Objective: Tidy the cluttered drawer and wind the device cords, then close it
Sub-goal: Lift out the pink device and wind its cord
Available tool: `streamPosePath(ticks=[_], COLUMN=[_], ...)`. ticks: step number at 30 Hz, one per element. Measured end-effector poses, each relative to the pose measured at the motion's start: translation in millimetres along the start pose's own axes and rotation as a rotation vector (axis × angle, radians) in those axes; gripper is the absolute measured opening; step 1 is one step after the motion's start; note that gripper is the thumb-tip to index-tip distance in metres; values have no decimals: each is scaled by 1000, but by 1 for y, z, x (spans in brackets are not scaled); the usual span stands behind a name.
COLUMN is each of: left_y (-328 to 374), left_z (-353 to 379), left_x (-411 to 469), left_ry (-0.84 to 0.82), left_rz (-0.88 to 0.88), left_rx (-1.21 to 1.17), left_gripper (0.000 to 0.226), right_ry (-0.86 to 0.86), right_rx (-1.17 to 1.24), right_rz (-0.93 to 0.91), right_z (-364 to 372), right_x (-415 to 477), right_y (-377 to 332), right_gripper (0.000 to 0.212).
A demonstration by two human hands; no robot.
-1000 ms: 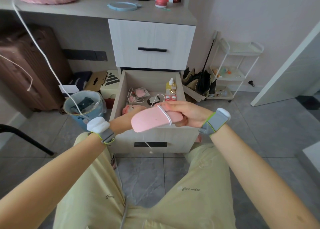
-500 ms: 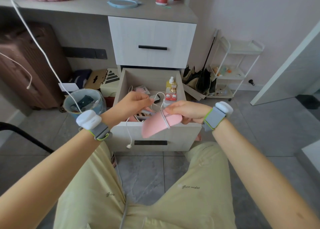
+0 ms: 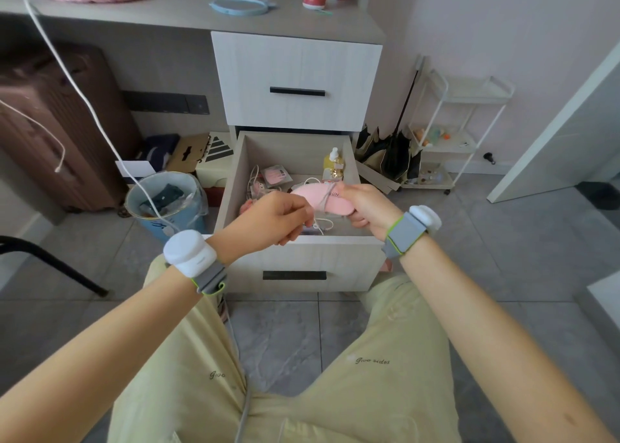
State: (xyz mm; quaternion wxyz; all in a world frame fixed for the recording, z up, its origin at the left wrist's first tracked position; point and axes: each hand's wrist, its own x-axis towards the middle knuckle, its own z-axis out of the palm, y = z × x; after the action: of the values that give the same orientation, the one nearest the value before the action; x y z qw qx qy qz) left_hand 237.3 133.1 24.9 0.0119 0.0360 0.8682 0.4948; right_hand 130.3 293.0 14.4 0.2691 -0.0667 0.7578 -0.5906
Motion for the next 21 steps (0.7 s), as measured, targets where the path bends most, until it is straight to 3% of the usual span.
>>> streamPosePath(ticks=[3,9,16,21], left_y=[-7,-16,-8,-11], left_z=[4,6,16,14], left_x=[0,0,-5,-4], left_ry=[-50,-145,-151,-129], left_rz=[-44,-9,20,-11], left_rx=[-88,-182,-250,-198], left_gripper=[29,27,25,28], right_ry=[-44,-153,-52,-103], right_rx=[234,466,470,555], right_rz=[-2,15,-32,20], right_z=[-2,-3,6,3], right_x=[-2,-5,-4,-4], right_y=[-1,-1,6,8], right_gripper=[25,28,21,24])
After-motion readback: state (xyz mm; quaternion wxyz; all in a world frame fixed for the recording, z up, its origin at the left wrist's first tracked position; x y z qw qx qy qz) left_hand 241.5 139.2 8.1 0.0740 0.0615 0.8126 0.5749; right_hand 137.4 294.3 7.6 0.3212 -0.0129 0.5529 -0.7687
